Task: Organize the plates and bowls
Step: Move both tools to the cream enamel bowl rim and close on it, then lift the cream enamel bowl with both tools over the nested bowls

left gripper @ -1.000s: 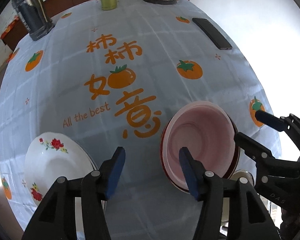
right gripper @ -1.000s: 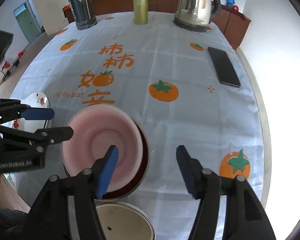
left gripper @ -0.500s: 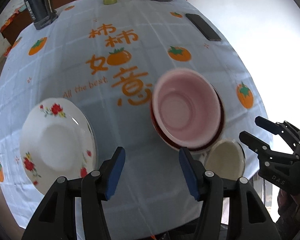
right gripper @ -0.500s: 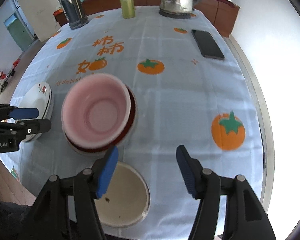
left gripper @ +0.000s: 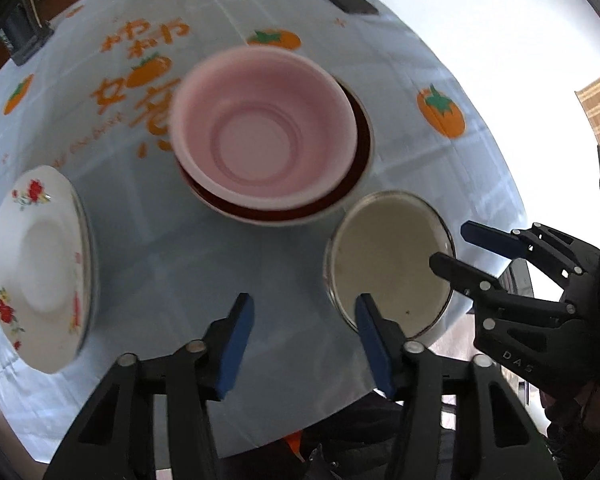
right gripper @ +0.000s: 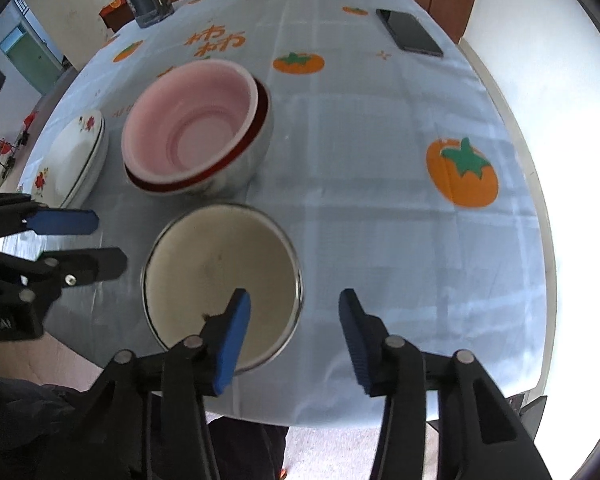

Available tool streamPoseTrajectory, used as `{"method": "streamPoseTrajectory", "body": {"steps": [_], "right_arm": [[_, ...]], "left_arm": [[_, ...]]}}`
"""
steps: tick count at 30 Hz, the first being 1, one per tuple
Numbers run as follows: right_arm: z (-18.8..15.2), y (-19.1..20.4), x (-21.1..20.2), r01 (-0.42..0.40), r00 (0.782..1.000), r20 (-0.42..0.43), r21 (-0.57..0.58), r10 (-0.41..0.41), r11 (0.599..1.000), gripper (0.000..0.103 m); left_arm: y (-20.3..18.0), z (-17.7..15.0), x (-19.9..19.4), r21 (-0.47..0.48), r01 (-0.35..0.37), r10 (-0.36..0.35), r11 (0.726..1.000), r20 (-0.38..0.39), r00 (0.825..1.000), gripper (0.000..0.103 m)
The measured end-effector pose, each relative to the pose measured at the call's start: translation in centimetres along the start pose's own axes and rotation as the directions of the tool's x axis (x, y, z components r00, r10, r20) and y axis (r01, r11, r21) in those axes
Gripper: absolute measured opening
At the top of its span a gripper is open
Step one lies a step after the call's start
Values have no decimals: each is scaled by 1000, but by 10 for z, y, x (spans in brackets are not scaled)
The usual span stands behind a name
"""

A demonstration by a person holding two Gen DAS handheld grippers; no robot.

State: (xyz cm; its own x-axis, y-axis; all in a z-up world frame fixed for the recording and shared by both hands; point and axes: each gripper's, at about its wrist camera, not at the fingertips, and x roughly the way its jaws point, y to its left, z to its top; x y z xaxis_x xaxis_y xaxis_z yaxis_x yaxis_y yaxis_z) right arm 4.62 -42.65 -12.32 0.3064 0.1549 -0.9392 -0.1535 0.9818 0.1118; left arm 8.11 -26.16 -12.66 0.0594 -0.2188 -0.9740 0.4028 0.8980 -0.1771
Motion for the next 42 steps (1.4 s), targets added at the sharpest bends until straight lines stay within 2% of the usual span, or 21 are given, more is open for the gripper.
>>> {"method": "streamPoseTrajectory", "body": {"steps": [2, 5, 9, 12, 15, 17, 29, 37, 42], "right_arm": [[-4, -1, 2, 0, 1000, -5, 3, 0, 1000, 39], [-8, -4, 4, -5, 1000, -8, 13, 5, 1000, 31], [-8, -5, 6, -15, 1000, -14, 9, 15, 1000, 30], [-7, -2, 9, -25, 999, -23, -4, 25, 1000, 22], [-7, 0, 11, -35, 999, -28, -8, 35, 999, 18], [-7, 0, 13, -42, 999, -30, -6, 42, 999, 14], [-8, 3, 6, -54, 998, -27, -5, 54, 999, 12], [-1, 6, -12, -52, 999, -7, -22, 52, 998, 13], [4, 9, -32, -48, 999, 24, -44, 49, 998, 13]], "left_arm": [[-3, -1, 7, -1, 11, -11, 1000, -22, 1000, 42], [-7, 0, 12, -2, 18, -18, 1000, -32, 999, 42], [-12, 2, 17, 10, 19, -19, 1000, -36, 999, 41], [-14, 1, 23, 7, 30, -30, 1000, -61, 998, 29], [-16, 1, 28, 2, 48, -47, 999, -75, 996, 25], [-18, 1, 28, 5, 63, -63, 998, -77, 995, 16], [-18, -3, 21, 18, 75, -74, 997, -76, 994, 16], [-19, -3, -1, 36, 88, -87, 995, -30, 996, 16], [-18, -2, -25, 49, 80, -81, 996, 26, 996, 15]]}}
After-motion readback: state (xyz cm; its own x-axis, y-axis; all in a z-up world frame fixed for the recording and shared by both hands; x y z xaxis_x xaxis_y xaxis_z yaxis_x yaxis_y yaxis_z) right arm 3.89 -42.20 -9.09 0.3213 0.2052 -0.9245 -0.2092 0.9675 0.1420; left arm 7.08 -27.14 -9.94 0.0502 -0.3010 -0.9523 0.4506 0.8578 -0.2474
